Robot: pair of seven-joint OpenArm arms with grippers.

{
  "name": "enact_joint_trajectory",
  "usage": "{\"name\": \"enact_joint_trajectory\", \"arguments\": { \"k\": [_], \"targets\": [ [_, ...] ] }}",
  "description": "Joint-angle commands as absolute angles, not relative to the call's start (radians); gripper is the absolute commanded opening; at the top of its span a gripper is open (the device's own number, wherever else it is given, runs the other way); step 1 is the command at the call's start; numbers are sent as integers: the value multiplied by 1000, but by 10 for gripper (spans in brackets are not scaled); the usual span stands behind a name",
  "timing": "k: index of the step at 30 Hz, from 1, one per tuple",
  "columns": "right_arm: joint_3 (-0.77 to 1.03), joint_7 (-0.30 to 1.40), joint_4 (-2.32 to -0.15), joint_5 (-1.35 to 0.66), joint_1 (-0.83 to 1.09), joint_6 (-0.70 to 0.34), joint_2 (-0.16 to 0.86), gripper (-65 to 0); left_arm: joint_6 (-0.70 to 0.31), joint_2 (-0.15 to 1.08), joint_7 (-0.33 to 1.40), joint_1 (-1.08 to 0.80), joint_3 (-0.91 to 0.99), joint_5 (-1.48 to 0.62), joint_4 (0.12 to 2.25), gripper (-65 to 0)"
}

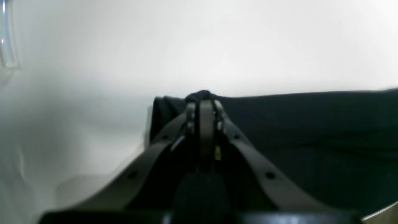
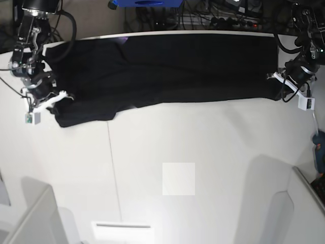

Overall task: Fold the T-shirt properly
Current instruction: 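Fold the hem up over the shirt toward the collar edge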

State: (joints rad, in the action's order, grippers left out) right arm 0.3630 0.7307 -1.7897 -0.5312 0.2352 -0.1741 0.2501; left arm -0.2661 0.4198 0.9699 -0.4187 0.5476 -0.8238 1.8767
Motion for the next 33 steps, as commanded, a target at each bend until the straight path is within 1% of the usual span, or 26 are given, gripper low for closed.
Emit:
{"name": "enact_joint_trajectory", "arguments": {
  "k": [1, 9, 11, 16, 28, 31, 33],
  "targets": [
    [374, 707, -1821, -539, 234, -179, 265, -650, -271, 433, 952, -421, 555, -840, 1893, -650],
    [378, 705, -1862, -541, 321, -176, 263, -650, -272, 433, 949, -467, 559, -840, 1893, -650],
    [409, 705, -1876, -542, 341, -176, 260, -650, -272, 435, 947, -473, 561, -840, 1891, -650],
    [489, 708, -1939, -541, 398, -182, 203, -650, -272, 435, 947, -475, 561, -839, 1890, -650],
    [501, 707, -2002, -541, 532, -182, 163, -650, -272, 435, 944, -507, 561, -839, 1894, -650],
    [503, 707, -2003, -541, 553, -182, 137, -650, -272, 435, 944, -516, 561, -837, 1894, -650],
    [503, 704, -2003, -541, 573, -182, 133, -650, -272, 435, 944, -518, 561, -808, 1894, -650]
  ]
}}
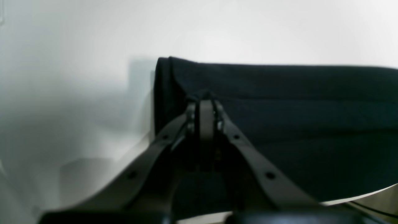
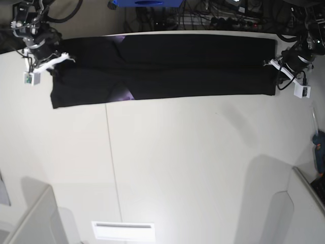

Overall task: Fold the T-shirt properly
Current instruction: 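Fold the hem up over the shirt toward the collar edge, then lower the folded hem onto the shirt and release the strip ends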

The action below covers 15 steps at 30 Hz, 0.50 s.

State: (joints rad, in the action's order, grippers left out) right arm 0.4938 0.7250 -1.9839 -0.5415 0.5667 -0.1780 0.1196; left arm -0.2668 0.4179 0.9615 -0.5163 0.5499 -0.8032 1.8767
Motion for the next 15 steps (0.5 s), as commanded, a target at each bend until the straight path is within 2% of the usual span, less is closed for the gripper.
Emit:
{"name": "enact_joint_trajectory", "arguments": {
  "k": [1, 15],
  "targets": [
    [503, 702, -2003, -541, 579, -182, 131, -650, -272, 433, 944, -518, 561, -786, 1894, -650],
    [495, 707, -1982, -535, 601, -177, 130, -650, -277, 427, 944, -558, 559, -725, 1893, -650]
  ]
}}
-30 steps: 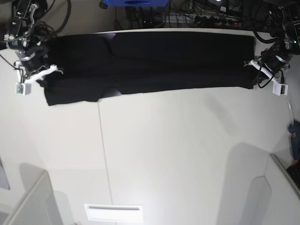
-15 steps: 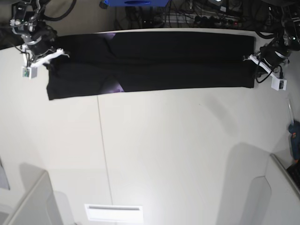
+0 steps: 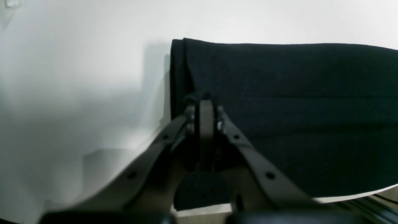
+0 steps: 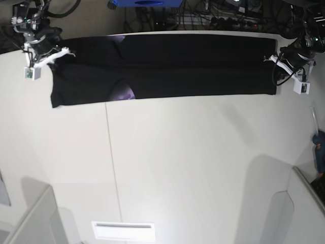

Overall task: Fold the T-shirt properly
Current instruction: 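Lower the folded hem onto the shirt and release the strip ends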

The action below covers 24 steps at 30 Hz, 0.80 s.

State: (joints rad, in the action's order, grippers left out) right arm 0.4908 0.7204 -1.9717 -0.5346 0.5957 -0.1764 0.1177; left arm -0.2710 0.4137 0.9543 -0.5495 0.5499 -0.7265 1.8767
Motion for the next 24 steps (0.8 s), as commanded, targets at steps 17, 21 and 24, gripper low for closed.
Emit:
{"name": "enact_joint_trajectory", "arguments": {
  "k": [17, 21, 24],
  "targets": [
    [503, 707, -1911, -535, 588, -176, 130, -599, -277, 426, 944, -585, 561, -725, 1893, -558],
    [545, 702, -1914, -535, 593, -176, 116, -413, -277, 426, 944, -593, 562, -725, 1893, -344],
    [621, 700, -1926, -533, 593, -182, 77, -398, -277, 426, 944, -599, 573, -727, 1894, -183]
  ]
}}
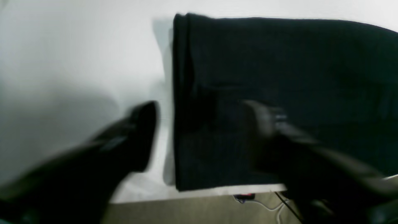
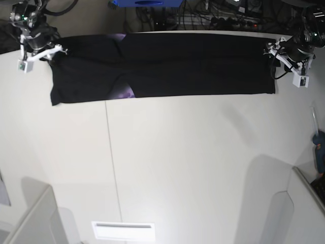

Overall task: Fold the T-shirt properly
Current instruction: 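Lower the folded hem onto the shirt and release the strip ends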

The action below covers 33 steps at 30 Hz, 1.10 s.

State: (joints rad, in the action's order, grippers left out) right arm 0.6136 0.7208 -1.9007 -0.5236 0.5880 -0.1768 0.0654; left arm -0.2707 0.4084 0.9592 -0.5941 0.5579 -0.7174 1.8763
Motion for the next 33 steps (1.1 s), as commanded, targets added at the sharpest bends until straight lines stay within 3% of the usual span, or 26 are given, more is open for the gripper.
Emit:
{"name": "enact_joint_trajectory", "arguments": {
  "k": [1, 4, 6, 7, 8, 11, 12, 27, 33],
  "targets": [
    [636, 700, -1936, -533, 593, -183, 74, -396, -277, 424, 944, -599, 591, -731, 1894, -148],
    [647, 699, -1977, -536, 595, -189, 73, -399, -277, 377, 947, -599, 671, -733, 1936, -94],
    [644, 697, -2008, -539, 595, -257, 71, -401, -278, 337, 951, -599, 728, -733, 1974, -117],
    [641, 697, -2012, -541, 593, -302, 70, -410, -280, 326, 951, -598, 737, -733, 1975, -158],
    [639, 697, -2012, -539, 587, -348, 59, -441, -280, 317, 951, -591, 739, -733, 1971, -229],
    [641, 710, -2003, -518, 541, -418, 39, -644, -280, 309, 951, -578, 710, -733, 1962, -586],
    [639, 720, -1988, -506, 530, -418, 38, -650, -280, 303, 949, -570, 688, -727, 1954, -650],
    [639, 811, -1761, -426, 387, -420, 48, -650, -274, 298, 946, -506, 567, -722, 1721, -650],
    [641, 805, -1609, -426, 314, -420, 93, -650, -274, 269, 949, -438, 564, -562, 1673, -650]
  ]
}}
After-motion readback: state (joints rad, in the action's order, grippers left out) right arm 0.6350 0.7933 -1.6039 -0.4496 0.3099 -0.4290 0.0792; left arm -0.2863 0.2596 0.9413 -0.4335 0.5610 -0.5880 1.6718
